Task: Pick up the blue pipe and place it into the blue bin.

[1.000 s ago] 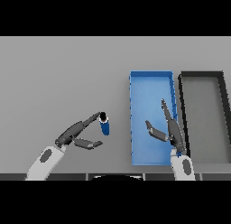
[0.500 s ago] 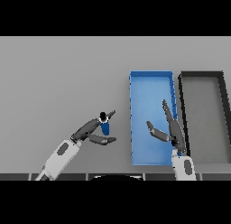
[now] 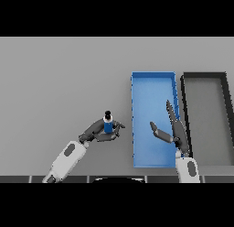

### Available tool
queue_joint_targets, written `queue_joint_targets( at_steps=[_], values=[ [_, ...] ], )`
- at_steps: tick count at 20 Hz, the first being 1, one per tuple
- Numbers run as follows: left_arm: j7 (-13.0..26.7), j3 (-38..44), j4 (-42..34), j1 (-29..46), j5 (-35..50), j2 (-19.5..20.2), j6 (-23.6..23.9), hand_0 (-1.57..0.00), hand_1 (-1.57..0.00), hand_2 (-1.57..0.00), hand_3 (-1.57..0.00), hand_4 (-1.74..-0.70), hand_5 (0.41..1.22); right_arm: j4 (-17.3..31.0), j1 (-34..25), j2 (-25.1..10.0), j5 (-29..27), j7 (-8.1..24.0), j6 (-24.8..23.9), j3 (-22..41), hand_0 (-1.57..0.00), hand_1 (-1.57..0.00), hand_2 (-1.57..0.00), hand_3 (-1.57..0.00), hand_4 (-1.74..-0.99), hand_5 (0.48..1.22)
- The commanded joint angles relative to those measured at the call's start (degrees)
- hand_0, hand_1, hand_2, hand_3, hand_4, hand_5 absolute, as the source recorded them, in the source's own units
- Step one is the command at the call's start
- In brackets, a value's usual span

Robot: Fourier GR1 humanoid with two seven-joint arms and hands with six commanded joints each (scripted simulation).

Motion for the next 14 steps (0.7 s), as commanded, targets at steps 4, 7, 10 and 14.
queue_joint_targets(
  at_steps=[4,7,10,14],
  values=[
    [-6.5,-2.4,0.5,0.7,-1.7,-0.1,1.6,-1.29,-1.34,-1.35,-1.27,-1.65,1.125,-0.9,0.3,0.1,0.4,-0.9,-0.5,0.2,0.0,0.0,0.0,0.0,-1.191,0.602],
    [-6.1,-1.8,-1.0,0.1,-1.1,-0.2,3.1,-1.43,-1.45,-1.46,-1.38,-1.69,1.172,-0.5,-0.2,0.1,0.3,0.4,-0.2,0.2,0.0,0.0,0.0,0.0,-1.189,0.601],
    [-6.5,-1.6,-4.2,-0.3,-0.7,-1.1,4.1,-1.5,-1.51,-1.51,-1.44,-1.72,1.196,0.3,0.2,-0.2,0.1,-1.1,0.0,-0.2,0.0,0.0,0.0,0.0,-1.187,0.605],
    [-4.4,-2.1,-9.6,-1.2,-0.2,-1.4,3.9,-1.54,-1.55,-1.55,-1.47,-1.73,1.211,-0.1,0.6,-0.8,0.5,-2.4,-0.2,-0.4,0.0,0.0,0.0,0.0,-1.164,0.602]
  ],
)
